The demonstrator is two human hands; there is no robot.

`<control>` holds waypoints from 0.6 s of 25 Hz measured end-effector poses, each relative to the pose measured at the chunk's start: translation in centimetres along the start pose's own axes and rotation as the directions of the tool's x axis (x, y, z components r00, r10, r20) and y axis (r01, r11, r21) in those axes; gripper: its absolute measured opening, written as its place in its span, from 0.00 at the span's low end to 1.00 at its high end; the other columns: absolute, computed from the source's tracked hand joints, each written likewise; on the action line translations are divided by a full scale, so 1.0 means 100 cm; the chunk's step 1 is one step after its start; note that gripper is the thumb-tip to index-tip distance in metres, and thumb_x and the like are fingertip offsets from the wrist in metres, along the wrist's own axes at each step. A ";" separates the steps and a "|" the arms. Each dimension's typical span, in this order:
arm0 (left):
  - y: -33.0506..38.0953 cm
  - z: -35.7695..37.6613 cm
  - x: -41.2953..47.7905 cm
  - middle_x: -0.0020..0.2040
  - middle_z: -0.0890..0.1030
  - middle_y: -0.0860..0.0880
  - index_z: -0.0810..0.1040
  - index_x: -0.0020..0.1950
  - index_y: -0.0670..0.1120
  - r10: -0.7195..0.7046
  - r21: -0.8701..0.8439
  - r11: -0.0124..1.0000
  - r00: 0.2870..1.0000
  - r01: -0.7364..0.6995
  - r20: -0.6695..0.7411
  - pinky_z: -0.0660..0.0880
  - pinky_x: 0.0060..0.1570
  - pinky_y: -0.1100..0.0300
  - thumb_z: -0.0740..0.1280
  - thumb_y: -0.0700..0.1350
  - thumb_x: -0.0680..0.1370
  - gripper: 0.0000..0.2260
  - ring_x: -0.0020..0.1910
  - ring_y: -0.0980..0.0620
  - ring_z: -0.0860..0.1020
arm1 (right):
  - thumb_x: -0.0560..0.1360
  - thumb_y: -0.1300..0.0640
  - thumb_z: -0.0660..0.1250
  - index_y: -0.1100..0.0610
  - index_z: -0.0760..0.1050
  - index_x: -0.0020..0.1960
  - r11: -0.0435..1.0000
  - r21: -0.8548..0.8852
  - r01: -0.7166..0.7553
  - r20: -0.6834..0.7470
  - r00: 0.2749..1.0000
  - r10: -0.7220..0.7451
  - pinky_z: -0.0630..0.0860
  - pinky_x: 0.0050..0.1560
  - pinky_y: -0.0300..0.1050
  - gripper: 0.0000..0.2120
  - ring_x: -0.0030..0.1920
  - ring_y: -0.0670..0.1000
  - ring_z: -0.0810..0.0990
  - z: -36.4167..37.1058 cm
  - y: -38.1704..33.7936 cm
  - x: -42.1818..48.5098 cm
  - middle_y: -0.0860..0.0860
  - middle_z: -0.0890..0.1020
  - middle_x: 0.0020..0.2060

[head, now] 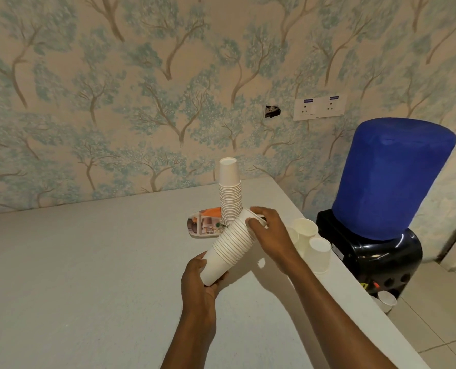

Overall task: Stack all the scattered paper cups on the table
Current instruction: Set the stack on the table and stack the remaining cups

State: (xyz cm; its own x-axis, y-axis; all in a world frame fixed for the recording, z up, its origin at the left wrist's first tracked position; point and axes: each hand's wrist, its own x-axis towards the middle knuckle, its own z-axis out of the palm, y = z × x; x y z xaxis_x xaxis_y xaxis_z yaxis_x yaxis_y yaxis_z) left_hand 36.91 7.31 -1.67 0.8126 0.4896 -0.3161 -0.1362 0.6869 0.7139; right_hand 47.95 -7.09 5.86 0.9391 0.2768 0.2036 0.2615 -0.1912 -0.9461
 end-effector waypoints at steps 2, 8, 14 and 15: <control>-0.002 0.005 -0.003 0.62 0.77 0.36 0.75 0.67 0.44 -0.008 -0.012 1.000 1.000 0.008 -0.007 0.81 0.47 0.47 0.67 0.45 0.77 0.18 0.60 0.35 0.77 | 0.82 0.52 0.60 0.48 0.72 0.70 1.000 0.007 -0.015 0.058 0.998 0.015 0.69 0.60 0.39 0.17 0.64 0.45 0.74 0.006 0.002 -0.011 0.46 0.75 0.66; 0.000 0.003 -0.007 0.61 0.76 0.38 0.74 0.67 0.45 0.033 -0.007 0.999 0.996 -0.034 -0.085 0.82 0.40 0.51 0.66 0.45 0.79 0.16 0.58 0.38 0.77 | 0.84 0.49 0.55 0.43 0.70 0.71 0.969 -0.238 0.072 -0.002 0.997 -0.075 0.66 0.67 0.37 0.16 0.68 0.40 0.72 -0.006 0.019 -0.012 0.35 0.75 0.66; 0.008 -0.005 -0.007 0.62 0.75 0.38 0.71 0.69 0.45 0.053 0.008 0.999 0.994 -0.052 -0.098 0.82 0.40 0.52 0.65 0.45 0.80 0.18 0.58 0.38 0.77 | 0.78 0.45 0.65 0.50 0.60 0.78 0.223 -0.954 0.201 0.218 0.974 0.054 0.47 0.77 0.61 0.31 0.75 0.57 0.65 -0.033 0.048 0.021 0.54 0.69 0.74; 0.008 -0.006 -0.007 0.62 0.75 0.38 0.71 0.70 0.45 0.054 0.007 0.999 0.994 -0.054 -0.096 0.82 0.40 0.52 0.65 0.45 0.80 0.18 0.57 0.38 0.77 | 0.77 0.45 0.67 0.50 0.62 0.77 0.169 -0.960 0.224 0.238 0.969 0.070 0.47 0.77 0.62 0.31 0.74 0.58 0.66 -0.034 0.052 0.024 0.54 0.71 0.73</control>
State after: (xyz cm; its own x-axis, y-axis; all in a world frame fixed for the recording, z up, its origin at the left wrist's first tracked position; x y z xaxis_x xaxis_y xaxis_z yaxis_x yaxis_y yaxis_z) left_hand 35.91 7.90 -1.25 0.7458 0.5756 -0.3355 -0.1758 0.6558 0.7342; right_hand 52.28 -10.63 2.29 0.8750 0.4790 0.0709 0.4683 -0.8743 0.1276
